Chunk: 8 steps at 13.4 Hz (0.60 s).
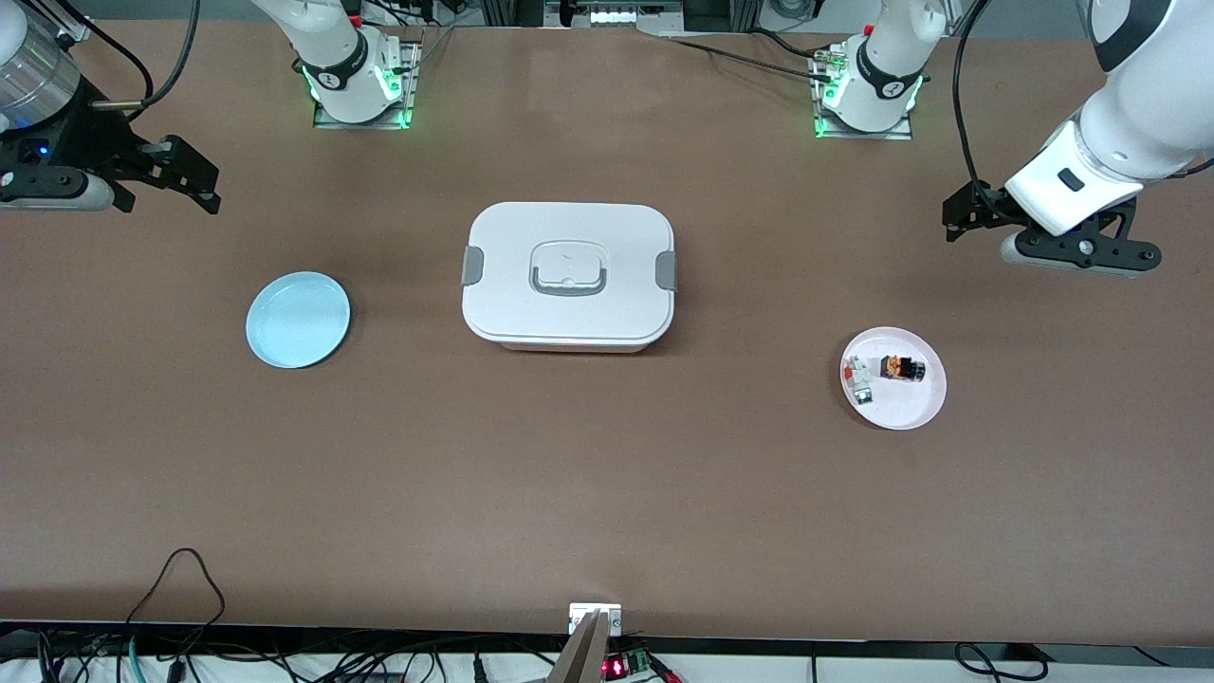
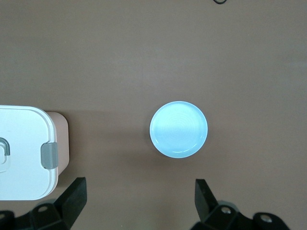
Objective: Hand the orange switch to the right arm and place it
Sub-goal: 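Lower the left gripper over the orange switch while the right gripper reaches the plate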
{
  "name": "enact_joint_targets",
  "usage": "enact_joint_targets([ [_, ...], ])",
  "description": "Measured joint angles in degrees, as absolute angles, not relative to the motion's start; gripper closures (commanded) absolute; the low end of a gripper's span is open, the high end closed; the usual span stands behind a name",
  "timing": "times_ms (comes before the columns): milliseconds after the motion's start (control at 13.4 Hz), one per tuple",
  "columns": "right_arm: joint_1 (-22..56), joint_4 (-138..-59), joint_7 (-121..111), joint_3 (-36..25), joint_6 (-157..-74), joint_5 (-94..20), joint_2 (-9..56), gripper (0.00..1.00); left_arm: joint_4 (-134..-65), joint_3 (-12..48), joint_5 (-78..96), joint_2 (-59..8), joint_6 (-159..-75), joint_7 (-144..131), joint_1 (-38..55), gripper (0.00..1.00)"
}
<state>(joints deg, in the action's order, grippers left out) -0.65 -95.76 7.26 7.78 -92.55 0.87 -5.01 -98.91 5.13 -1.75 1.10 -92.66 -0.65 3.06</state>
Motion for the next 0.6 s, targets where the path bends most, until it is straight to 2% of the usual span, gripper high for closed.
enact_joint_targets([
  [596,0.3,-95.0,7.4,8.1,-92.4,0.9,-5.0,0.0,-98.9,4.9,-1.8,1.1,-92.3,-0.6,2.7,0.0],
])
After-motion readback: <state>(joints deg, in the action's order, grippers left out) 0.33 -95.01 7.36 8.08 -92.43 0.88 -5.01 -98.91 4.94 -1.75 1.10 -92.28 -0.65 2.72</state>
